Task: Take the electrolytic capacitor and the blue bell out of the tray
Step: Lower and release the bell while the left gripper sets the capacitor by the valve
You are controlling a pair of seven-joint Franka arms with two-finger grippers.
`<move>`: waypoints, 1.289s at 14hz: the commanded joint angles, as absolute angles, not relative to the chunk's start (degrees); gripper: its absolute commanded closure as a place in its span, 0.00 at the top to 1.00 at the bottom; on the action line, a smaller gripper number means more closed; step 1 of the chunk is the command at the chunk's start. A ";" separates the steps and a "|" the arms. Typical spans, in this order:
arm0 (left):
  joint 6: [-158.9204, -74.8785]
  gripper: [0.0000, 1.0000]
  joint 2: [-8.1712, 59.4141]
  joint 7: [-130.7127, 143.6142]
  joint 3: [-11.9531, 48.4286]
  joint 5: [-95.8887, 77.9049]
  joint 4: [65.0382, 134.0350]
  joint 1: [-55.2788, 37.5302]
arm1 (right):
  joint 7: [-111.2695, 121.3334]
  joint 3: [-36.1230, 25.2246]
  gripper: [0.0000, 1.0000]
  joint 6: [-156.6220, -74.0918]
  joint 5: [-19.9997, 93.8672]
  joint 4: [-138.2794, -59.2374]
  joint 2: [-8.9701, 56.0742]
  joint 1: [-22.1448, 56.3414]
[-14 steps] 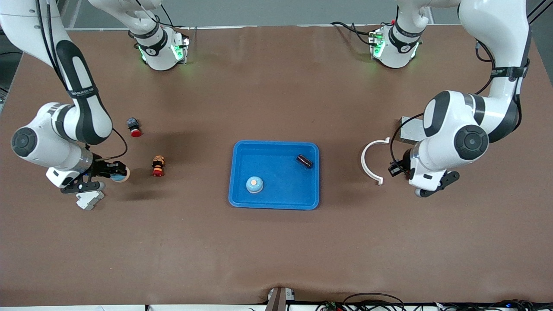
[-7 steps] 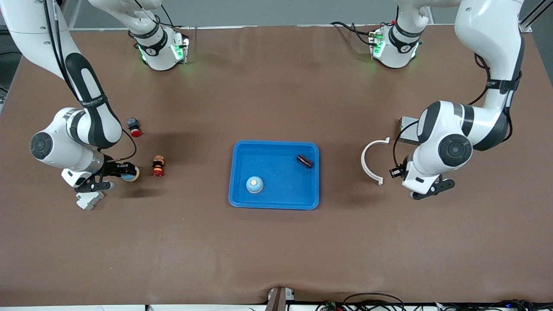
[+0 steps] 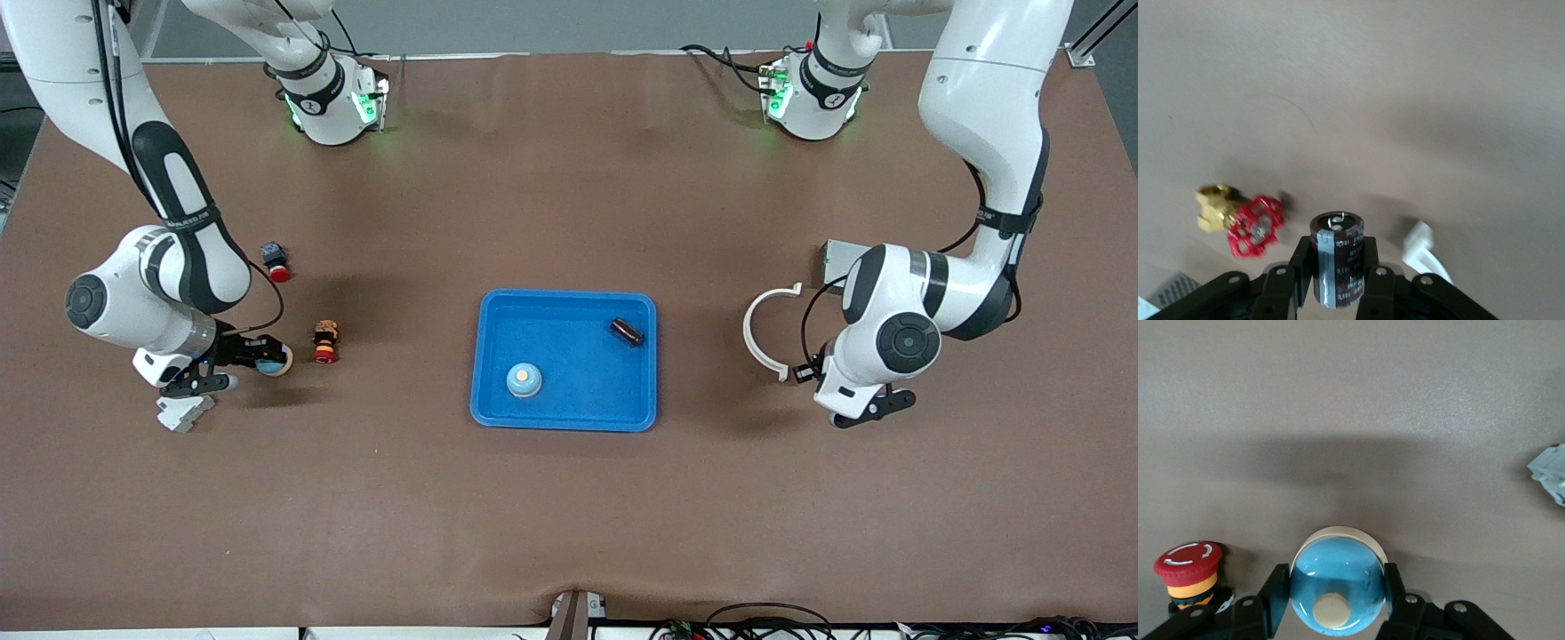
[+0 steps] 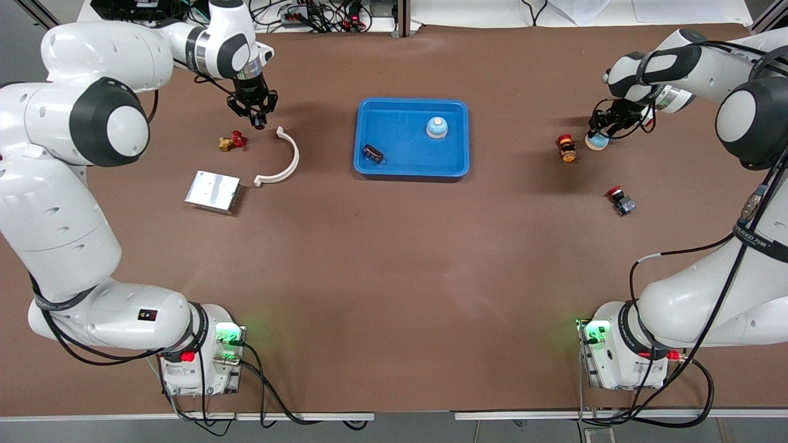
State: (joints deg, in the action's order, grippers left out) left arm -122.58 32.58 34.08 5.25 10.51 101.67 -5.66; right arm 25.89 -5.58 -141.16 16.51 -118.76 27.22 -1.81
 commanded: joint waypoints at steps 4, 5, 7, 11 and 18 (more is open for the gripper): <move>-124.28 0.00 35.68 34.71 5.10 13.10 99.50 -4.66 | 27.07 -5.01 1.00 -142.47 17.75 -118.74 27.69 -2.46; -124.28 0.00 36.47 34.98 5.10 12.83 99.06 -4.83 | 27.07 -4.92 1.00 -142.38 17.75 -118.74 27.69 -2.37; -124.28 0.00 37.52 36.82 5.10 12.92 98.27 -5.36 | 26.72 -4.92 1.00 -141.68 17.75 -118.56 27.34 -2.20; -124.36 0.00 38.67 37.44 5.18 13.18 98.17 -5.62 | 19.54 -5.36 1.00 -136.08 16.70 -116.82 23.83 1.74; -124.98 0.15 39.11 37.53 5.19 13.10 98.17 -5.63 | -16.74 -4.83 1.00 -124.89 8.52 -108.03 21.44 16.23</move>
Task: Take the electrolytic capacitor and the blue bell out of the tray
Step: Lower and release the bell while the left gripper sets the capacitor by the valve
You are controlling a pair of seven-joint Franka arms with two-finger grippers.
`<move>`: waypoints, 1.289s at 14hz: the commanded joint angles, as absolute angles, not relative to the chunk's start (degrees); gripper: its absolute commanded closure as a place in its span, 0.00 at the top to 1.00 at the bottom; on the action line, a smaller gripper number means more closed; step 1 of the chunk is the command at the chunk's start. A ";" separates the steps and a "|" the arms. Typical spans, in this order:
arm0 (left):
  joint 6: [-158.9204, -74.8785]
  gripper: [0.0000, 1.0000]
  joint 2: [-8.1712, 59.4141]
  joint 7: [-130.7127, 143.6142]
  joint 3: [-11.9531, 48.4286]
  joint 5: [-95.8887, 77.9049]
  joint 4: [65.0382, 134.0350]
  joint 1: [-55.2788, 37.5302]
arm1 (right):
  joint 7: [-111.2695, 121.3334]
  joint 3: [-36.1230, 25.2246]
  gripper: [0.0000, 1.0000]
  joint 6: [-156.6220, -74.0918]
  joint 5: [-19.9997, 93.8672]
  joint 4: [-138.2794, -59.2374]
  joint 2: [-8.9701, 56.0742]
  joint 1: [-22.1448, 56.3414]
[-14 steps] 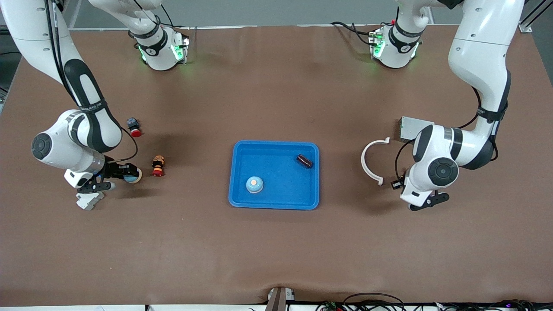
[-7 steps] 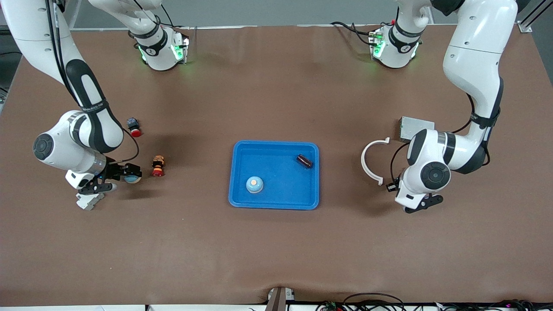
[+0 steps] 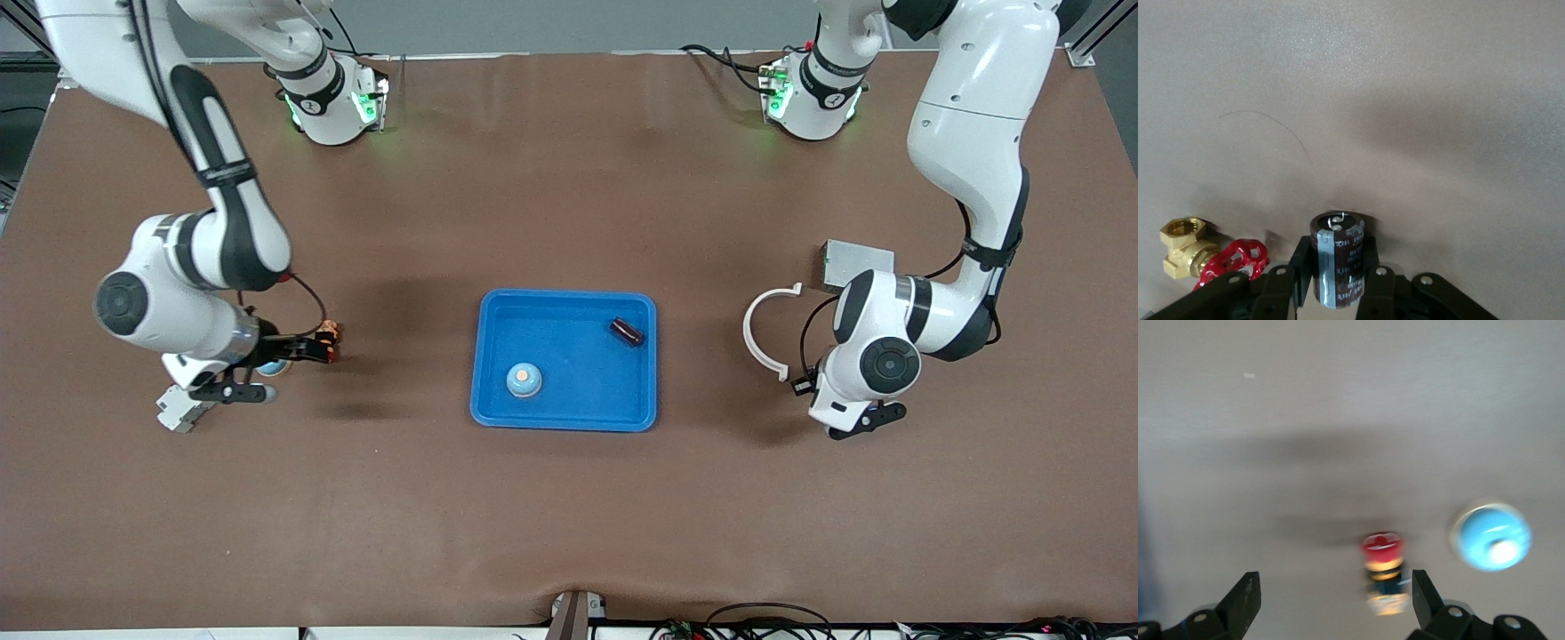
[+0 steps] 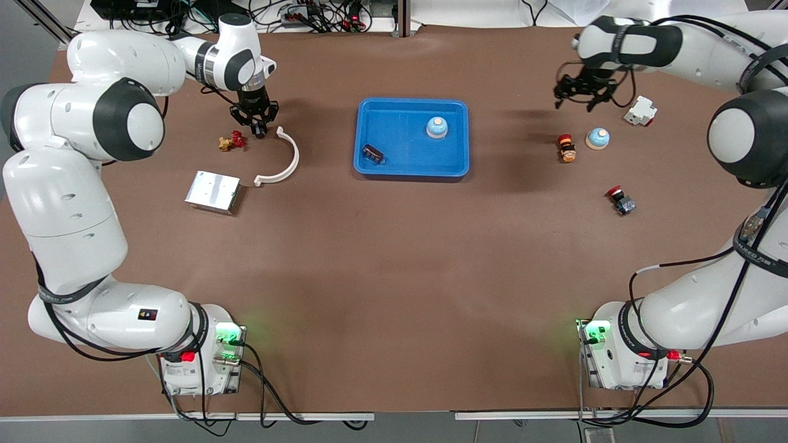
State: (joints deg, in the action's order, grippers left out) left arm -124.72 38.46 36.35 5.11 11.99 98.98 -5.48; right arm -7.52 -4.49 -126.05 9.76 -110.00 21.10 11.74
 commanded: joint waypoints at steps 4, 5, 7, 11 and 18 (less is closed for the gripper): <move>-124.98 0.98 38.85 37.44 5.19 13.10 98.17 -5.63 | -33.98 -4.83 1.00 -124.98 8.70 -102.23 24.25 24.77; -124.98 1.00 38.76 37.44 5.19 13.10 98.17 -5.63 | -36.80 -4.83 1.00 -125.33 8.70 -101.17 25.30 26.44; -124.81 1.00 38.41 37.44 5.27 13.10 98.17 -5.54 | -41.72 -4.83 1.00 -125.77 8.70 -98.63 27.76 29.17; -124.37 1.00 37.36 37.27 5.45 12.92 97.74 -5.10 | -49.90 -4.83 1.00 -125.77 8.44 -90.55 34.96 33.30; -107.79 1.00 31.65 37.27 6.50 9.06 91.60 -5.18 | -57.29 -5.10 1.00 -125.86 7.30 -81.93 43.32 36.03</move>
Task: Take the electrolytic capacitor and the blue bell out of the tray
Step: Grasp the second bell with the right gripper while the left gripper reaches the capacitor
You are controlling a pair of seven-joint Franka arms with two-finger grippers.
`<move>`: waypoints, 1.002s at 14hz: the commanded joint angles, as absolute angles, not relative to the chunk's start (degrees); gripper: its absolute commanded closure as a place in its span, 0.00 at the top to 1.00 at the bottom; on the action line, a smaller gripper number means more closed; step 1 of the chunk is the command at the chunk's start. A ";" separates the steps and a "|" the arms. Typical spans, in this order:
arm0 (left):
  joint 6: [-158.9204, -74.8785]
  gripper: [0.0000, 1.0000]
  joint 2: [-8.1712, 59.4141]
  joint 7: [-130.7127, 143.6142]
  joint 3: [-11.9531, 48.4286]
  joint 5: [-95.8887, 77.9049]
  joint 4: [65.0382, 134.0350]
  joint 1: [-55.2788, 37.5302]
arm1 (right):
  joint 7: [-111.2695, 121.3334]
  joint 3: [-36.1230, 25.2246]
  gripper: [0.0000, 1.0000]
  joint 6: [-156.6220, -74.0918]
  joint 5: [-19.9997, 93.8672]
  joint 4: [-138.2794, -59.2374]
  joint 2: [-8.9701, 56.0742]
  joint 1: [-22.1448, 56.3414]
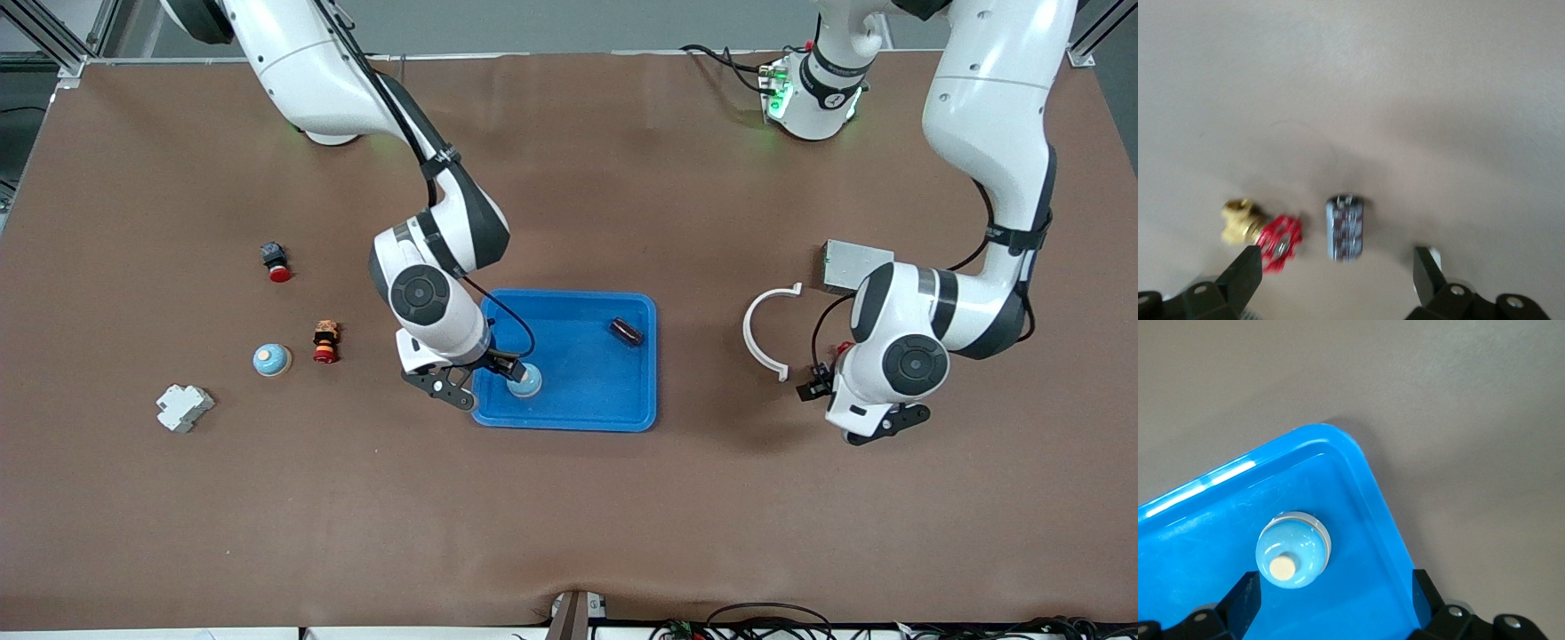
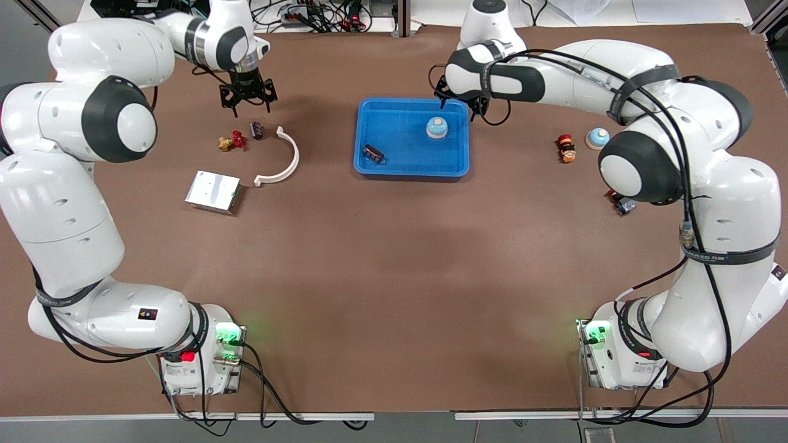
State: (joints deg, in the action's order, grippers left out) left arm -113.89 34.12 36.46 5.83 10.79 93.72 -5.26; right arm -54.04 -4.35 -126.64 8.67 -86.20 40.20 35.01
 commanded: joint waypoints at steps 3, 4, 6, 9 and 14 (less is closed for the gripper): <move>-102.84 1.00 29.45 38.23 7.56 4.50 88.25 -5.27 | -60.99 -5.01 1.00 -125.86 6.15 -77.97 46.92 36.91; -102.66 1.00 28.49 39.62 7.56 2.74 88.07 -5.19 | -61.61 -5.10 1.00 -125.86 6.15 -76.74 47.98 37.35; -102.40 1.00 25.94 41.13 7.73 -0.16 88.07 -5.27 | -62.75 -5.10 1.00 -126.21 6.15 -75.24 49.74 37.70; -101.78 1.00 22.95 47.52 9.83 -4.47 88.07 -5.27 | -63.02 -5.27 1.00 -127.70 5.98 -75.15 50.54 38.41; -101.86 1.00 23.29 65.10 16.69 -4.75 86.13 -5.71 | -63.28 -5.27 1.00 -129.02 5.63 -75.15 51.59 38.50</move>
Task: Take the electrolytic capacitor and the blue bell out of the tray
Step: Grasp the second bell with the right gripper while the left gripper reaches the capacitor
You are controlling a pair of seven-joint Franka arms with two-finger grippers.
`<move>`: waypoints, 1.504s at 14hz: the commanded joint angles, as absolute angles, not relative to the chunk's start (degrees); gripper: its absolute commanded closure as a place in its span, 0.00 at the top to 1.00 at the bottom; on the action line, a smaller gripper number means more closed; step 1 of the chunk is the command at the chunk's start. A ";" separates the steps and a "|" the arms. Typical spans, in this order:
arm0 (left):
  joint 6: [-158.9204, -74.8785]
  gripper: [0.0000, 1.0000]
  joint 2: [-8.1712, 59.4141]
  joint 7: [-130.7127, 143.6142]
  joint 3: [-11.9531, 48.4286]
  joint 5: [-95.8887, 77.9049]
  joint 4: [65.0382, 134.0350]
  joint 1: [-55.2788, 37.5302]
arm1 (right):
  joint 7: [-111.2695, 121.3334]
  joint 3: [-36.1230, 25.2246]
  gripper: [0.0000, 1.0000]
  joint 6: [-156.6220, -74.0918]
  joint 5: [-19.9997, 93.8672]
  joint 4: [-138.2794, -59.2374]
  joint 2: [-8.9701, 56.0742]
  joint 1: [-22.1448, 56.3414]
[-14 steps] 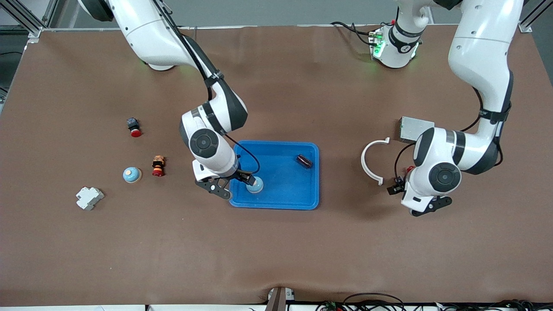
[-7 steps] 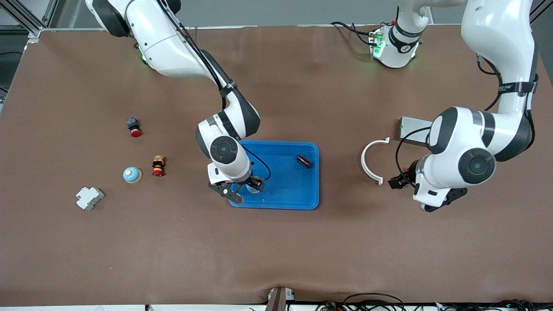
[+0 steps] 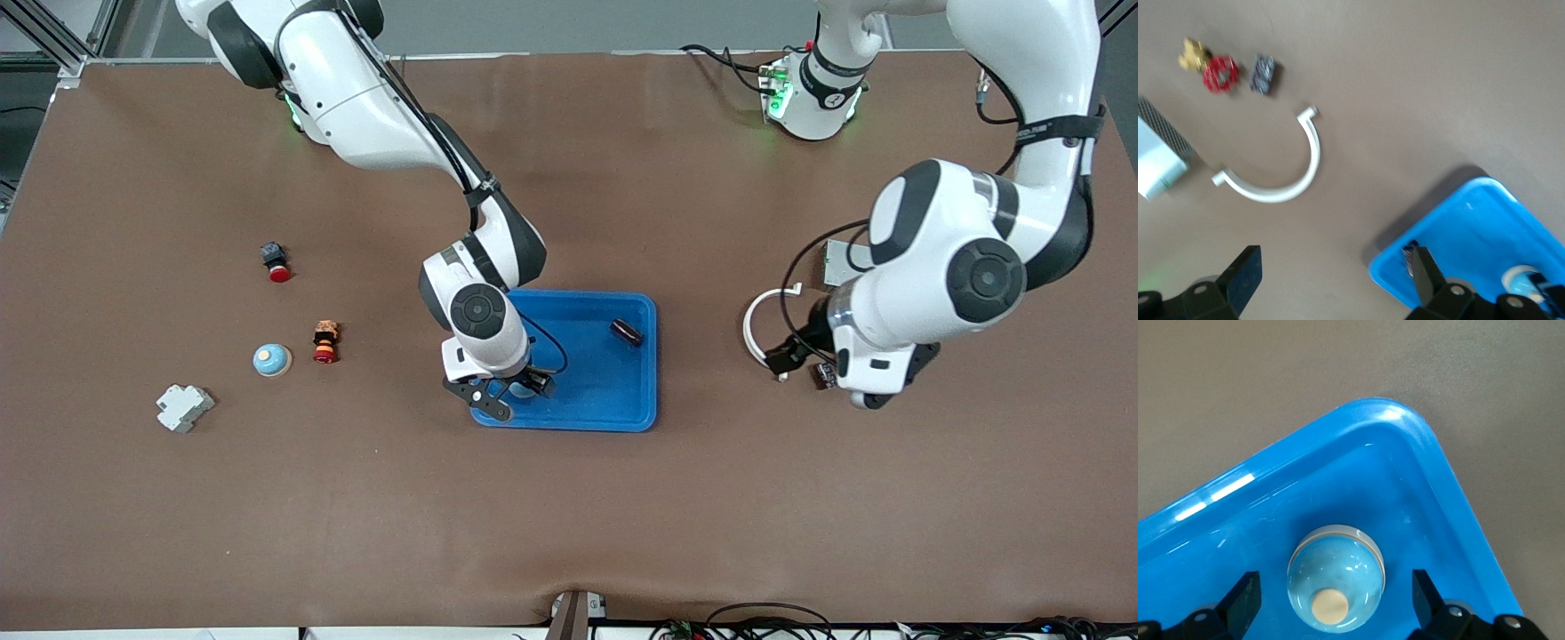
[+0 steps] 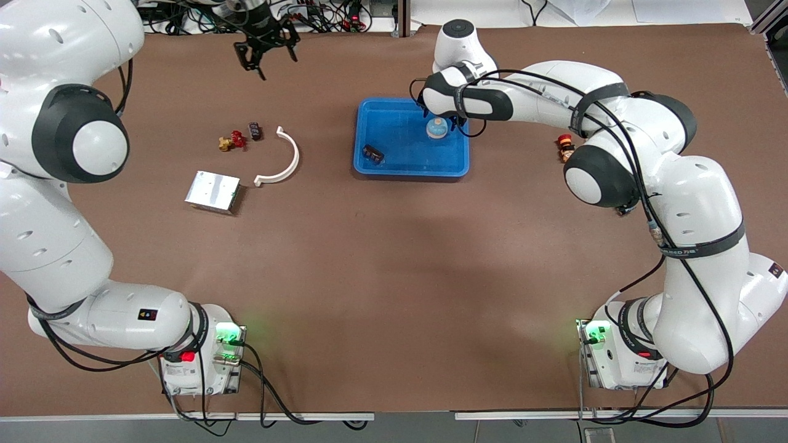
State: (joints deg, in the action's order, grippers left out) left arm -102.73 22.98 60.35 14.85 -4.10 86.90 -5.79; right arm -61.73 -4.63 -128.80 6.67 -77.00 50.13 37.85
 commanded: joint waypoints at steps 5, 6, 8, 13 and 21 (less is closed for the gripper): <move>-105.02 1.00 25.57 74.86 18.46 -5.89 85.52 -9.48 | -63.54 -5.19 0.68 -129.20 5.71 -75.15 51.77 38.41; -105.90 1.00 26.45 77.41 18.46 -5.98 85.34 -10.71 | -63.54 -5.19 0.44 -129.20 5.80 -75.15 51.77 38.41; -107.13 1.00 28.81 81.28 18.37 -5.89 85.34 -13.08 | -64.24 -5.10 0.01 -129.20 5.89 -75.15 51.77 38.41; -116.09 1.00 33.65 95.43 17.84 -2.74 85.34 -17.49 | -65.91 -4.75 0.00 -125.79 6.42 -74.62 50.28 38.50; -124.10 1.00 41.48 107.76 17.67 6.24 85.34 -21.79 | -52.78 -4.48 0.00 -112.78 8.87 -68.12 47.12 32.27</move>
State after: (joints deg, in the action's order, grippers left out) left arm -123.93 40.25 107.00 18.22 4.69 86.73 -20.66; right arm -60.08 -5.09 -115.41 7.10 -68.12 48.97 36.10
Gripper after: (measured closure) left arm 0.000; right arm 0.374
